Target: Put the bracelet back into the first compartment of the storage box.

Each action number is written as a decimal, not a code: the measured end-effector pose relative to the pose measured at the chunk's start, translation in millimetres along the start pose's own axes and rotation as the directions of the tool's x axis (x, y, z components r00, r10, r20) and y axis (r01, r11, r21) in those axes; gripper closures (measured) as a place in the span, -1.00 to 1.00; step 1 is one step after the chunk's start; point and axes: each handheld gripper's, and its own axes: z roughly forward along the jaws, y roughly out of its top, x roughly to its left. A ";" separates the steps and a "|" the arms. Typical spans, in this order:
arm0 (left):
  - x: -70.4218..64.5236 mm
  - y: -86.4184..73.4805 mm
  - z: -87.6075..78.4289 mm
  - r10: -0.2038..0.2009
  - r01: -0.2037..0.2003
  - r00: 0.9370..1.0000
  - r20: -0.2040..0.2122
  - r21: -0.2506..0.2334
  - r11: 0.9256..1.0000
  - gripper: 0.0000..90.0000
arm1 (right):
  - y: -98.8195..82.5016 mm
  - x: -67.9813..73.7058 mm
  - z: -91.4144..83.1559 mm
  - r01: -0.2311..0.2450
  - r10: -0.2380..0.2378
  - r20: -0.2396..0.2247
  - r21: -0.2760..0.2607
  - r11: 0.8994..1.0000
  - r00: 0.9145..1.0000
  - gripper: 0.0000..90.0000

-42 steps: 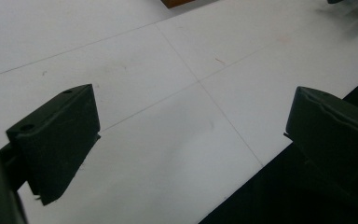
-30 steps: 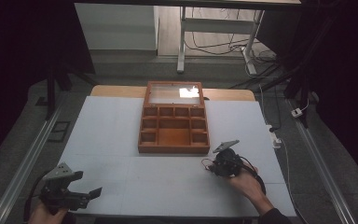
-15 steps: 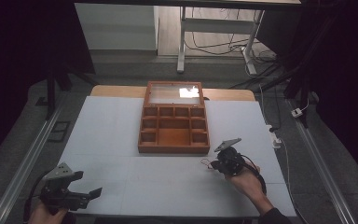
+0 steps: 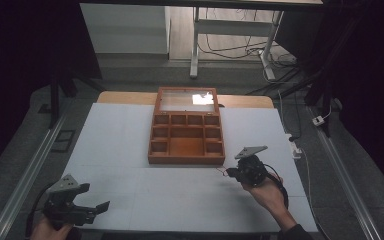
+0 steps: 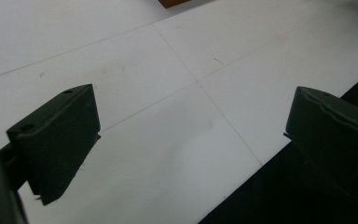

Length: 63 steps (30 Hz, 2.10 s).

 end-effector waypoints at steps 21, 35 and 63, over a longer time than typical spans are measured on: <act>0.1 0.3 0.4 0.000 0.000 1.000 0.001 0.003 1.000 -0.93 | 11.5 3.5 -26.9 -0.003 -0.002 -0.033 -0.148 0.989 0.999 0.94; 1.0 0.5 0.7 -0.004 0.004 1.000 0.006 0.008 1.000 -0.93 | 29.7 8.9 -23.5 -0.020 0.006 -0.073 -0.193 0.981 0.997 0.94; 1.8 0.4 0.8 -0.008 0.008 1.000 0.009 0.004 1.000 -0.93 | 103.1 20.5 38.8 0.033 -0.055 -0.122 -0.173 0.984 0.991 0.94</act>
